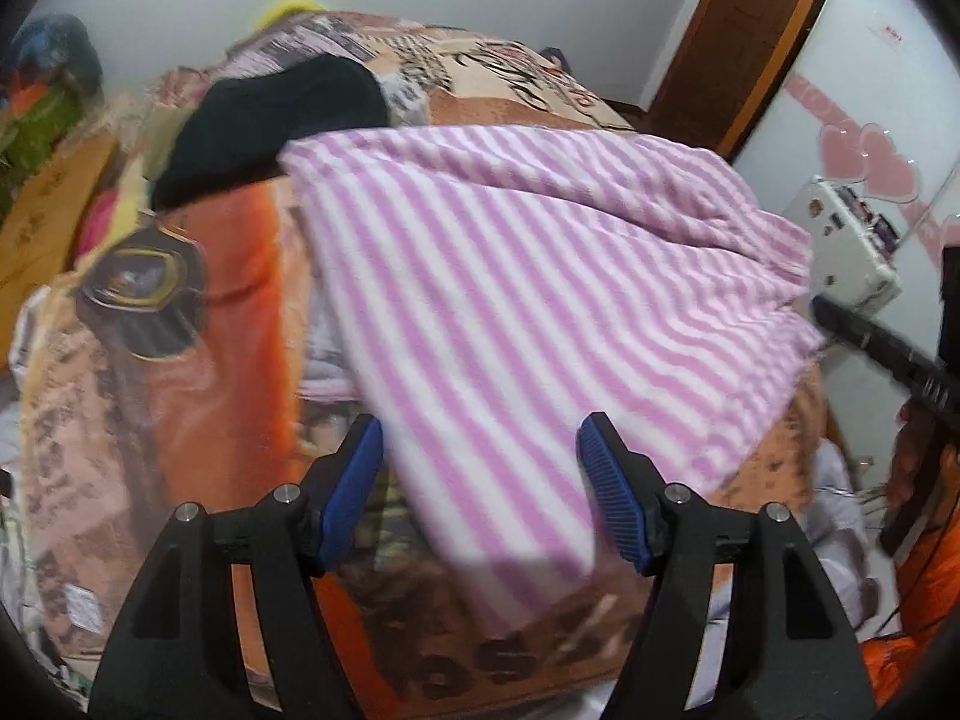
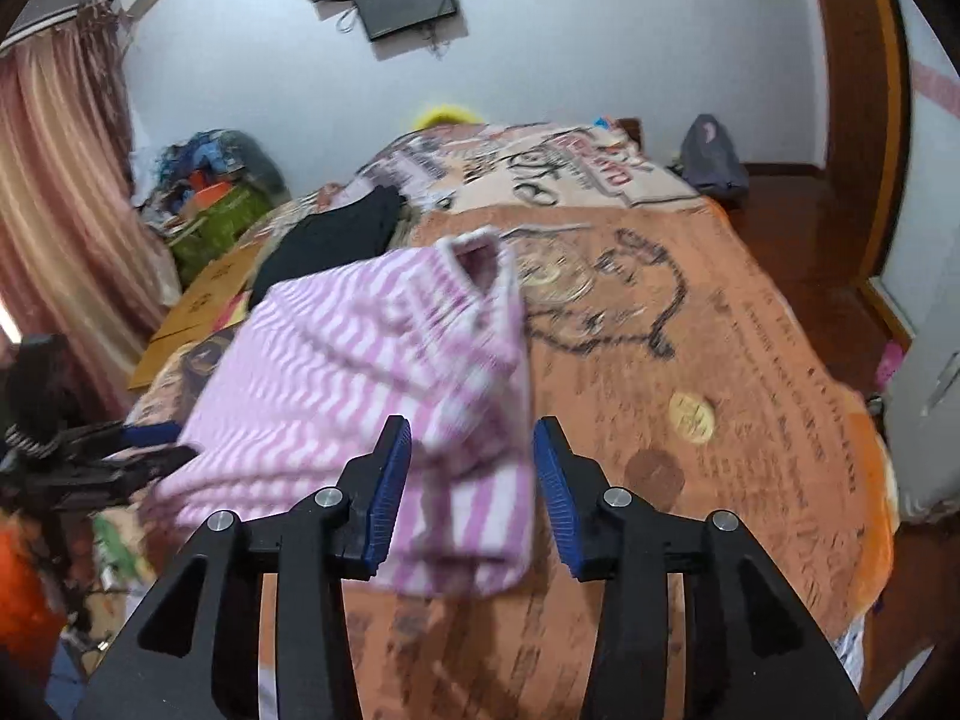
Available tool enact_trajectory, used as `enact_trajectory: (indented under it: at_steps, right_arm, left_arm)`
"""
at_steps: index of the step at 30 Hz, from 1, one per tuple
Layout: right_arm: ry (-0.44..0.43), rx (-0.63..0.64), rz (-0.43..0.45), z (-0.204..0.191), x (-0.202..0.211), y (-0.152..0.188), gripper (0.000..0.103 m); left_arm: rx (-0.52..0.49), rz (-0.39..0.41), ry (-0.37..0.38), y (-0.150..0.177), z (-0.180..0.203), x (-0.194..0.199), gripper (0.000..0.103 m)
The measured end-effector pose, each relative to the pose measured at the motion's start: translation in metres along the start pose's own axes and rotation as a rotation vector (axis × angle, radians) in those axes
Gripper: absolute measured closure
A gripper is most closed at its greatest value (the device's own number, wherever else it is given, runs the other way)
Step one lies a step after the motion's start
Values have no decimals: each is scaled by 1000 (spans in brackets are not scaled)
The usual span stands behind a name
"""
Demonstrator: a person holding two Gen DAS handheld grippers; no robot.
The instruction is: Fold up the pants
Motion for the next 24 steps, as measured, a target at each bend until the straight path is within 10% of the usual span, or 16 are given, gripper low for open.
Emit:
enact_trajectory:
  at_steps: [13,24]
  right_arm:
    - [-14,78,-92,-4,-56,8,64]
    - [1,123,-140,30,-87,-18,58]
  left_arm:
    - [-98,11,-75,-12,46,-10,33]
    - [-71,71,-188,-119,-38,-30,20]
Point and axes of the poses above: each gripper's, at about its wrist camera, not at the fingertips, and x roughly against the way its jaws point, z to its right, y to its underside, the point moved 2 cm from there along -x, roughly the way its jaws point, and after that the axes turned 7 degrees about x, right-handed, at the moved point
